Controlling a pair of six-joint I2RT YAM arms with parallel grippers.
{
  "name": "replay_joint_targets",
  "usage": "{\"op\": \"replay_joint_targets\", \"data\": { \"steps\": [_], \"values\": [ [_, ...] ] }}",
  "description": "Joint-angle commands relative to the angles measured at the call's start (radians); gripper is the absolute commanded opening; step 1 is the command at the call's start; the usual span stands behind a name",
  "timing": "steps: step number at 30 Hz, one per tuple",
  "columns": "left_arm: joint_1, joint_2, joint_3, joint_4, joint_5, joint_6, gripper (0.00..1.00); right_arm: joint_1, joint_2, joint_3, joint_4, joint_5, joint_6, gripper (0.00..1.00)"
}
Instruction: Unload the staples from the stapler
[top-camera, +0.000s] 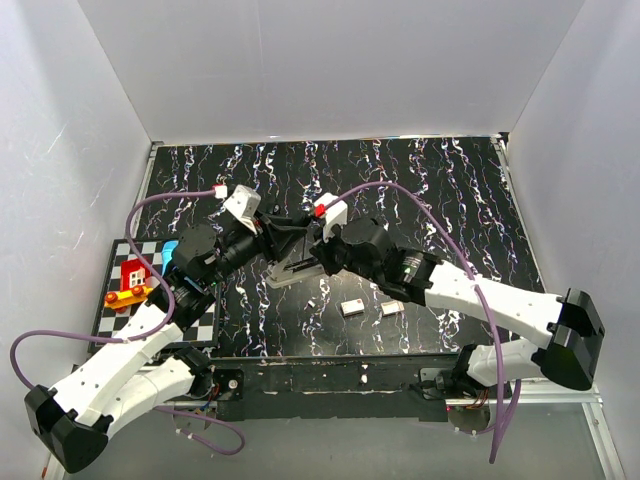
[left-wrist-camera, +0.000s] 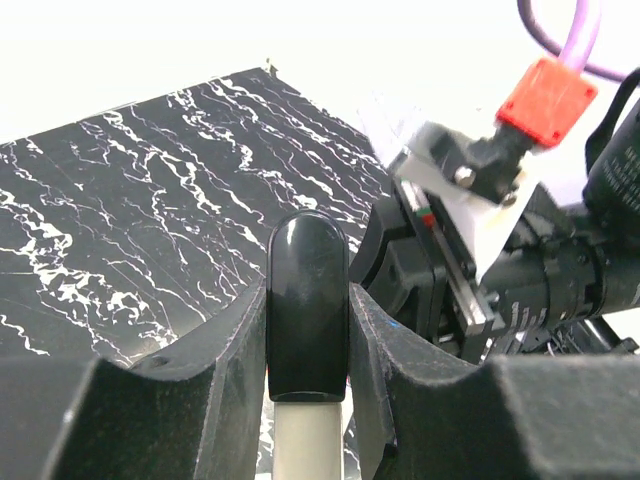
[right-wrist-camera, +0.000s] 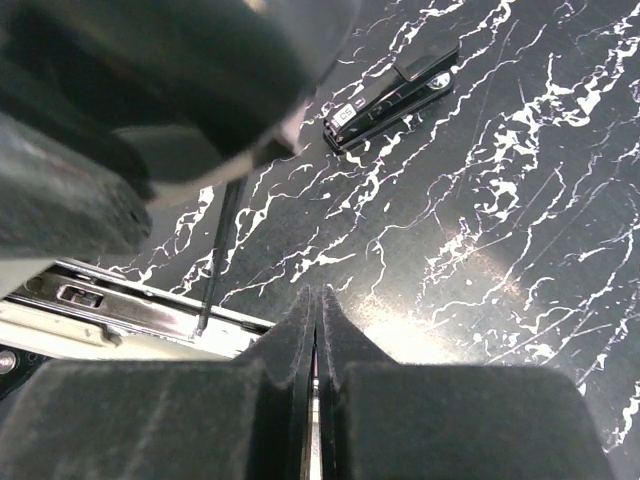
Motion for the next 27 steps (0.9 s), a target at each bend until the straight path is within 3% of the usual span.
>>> {"op": "replay_joint_targets", "data": {
  "steps": [1, 27],
  "values": [
    [0.004, -0.03, 0.021, 0.201, -0.087, -0.038, 0.0, 0.013, 0.027, -0.057, 0.139, -0.068, 0.009, 0.01],
    [0.006, 0.151, 0.029, 0.334, -0.331, -0.041, 0.0, 0.013, 0.179, -0.137, 0.444, -0.177, 0.1, 0.01]
  ]
}}
